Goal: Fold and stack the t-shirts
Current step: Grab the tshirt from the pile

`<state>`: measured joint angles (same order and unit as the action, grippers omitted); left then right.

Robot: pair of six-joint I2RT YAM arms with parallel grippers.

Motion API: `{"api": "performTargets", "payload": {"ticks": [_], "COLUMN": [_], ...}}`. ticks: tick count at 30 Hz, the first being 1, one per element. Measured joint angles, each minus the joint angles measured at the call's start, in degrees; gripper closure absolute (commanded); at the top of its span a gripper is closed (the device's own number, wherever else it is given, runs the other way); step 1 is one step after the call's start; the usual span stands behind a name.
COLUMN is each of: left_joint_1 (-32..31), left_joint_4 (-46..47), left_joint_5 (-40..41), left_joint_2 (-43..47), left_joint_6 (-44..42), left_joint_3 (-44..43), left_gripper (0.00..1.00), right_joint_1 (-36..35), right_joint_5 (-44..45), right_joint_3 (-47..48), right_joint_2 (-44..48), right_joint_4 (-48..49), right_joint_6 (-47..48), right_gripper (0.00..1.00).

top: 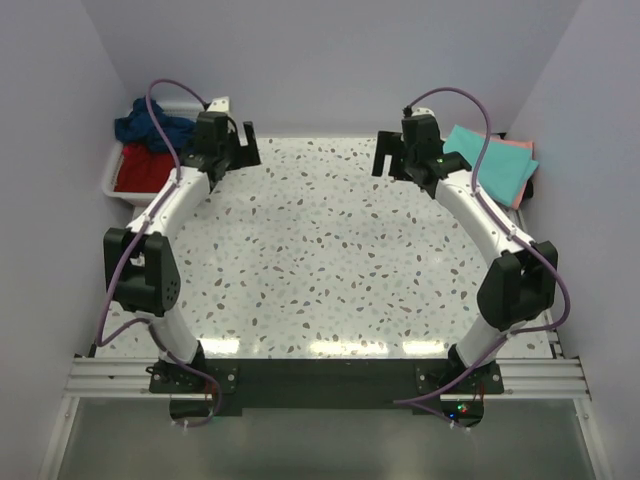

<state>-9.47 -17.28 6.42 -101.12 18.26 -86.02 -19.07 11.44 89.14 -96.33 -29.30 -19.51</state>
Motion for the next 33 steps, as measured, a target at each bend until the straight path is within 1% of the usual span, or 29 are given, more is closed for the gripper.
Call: {"api": "performTargets", "payload": {"ticks": [5,8,11,12,13,14,19,22,25,27,32,33], "left_joint_1": [-0.6,0.1,2.4,3.6,5.0,6.6,14.9,18.1,19.3,19.5,19.6,19.7], "left_joint_4": [0.7,0.2,-0.3,-0.3,-0.5,-0.8,-1.9,-2.7,-2.7,-2.6,-2.0,-1.6], "left_joint_5": [0.4,1.2,1.5,1.4,1.3,1.0,0.0,-0.1,-1.2,-2.5,-7.3,-8.1], "left_joint_2": [0.0,-0.8,-3.3,-4.5,-5.6,-6.9,-13.4,-17.4,-20.4,-22.4,-28.9,-29.9], "left_joint_6": [0.0,0.3,2.0,3.0,4.0,5.3,10.9,13.2,15.1,15.7,17.4,17.8], "left_joint_3": [0.0,-1.1,-4.7,-6.1,-7.6,-9.3,-17.2,-21.9,-23.8,-24.3,-27.5,-27.6], "left_gripper": [0.0,0.01,0.09,0.11,0.16,0.18,0.22,0.24,0.25,0.3,0.33,0.35], "right_joint_1": [0.0,0.0,0.0,0.0,0.0,0.0,0.0,0.0,0.0,0.0,0.0,0.0], "right_joint_5": [-0.5,-0.5,-0.5,-0.5,-0.5,-0.5,-0.6,-0.7,-0.7,-0.7,-0.5,-0.5], "right_joint_3": [0.0,0.0,-0.1,-0.2,-0.3,-0.6,-2.2,-2.7,-2.7,-2.7,-2.7,-2.7], "right_joint_2": [-0.7,-0.7,-0.7,-0.7,-0.7,-0.7,-0.7,-0.7,-0.7,-0.7,-0.8,-0.9], "right_joint_4": [-0.1,-0.1,-0.1,0.0,0.0,0.1,0.3,0.2,0.2,0.2,0.0,-0.1], "right_joint_6": [0.0,0.0,-0.1,-0.1,-0.2,-0.3,-1.3,-1.9,-2.2,-2.4,-2.6,-2.6], "right_gripper": [0.01,0.01,0.01,0.01,0.01,0.01,0.02,0.02,0.02,0.02,0.02,0.02]}}
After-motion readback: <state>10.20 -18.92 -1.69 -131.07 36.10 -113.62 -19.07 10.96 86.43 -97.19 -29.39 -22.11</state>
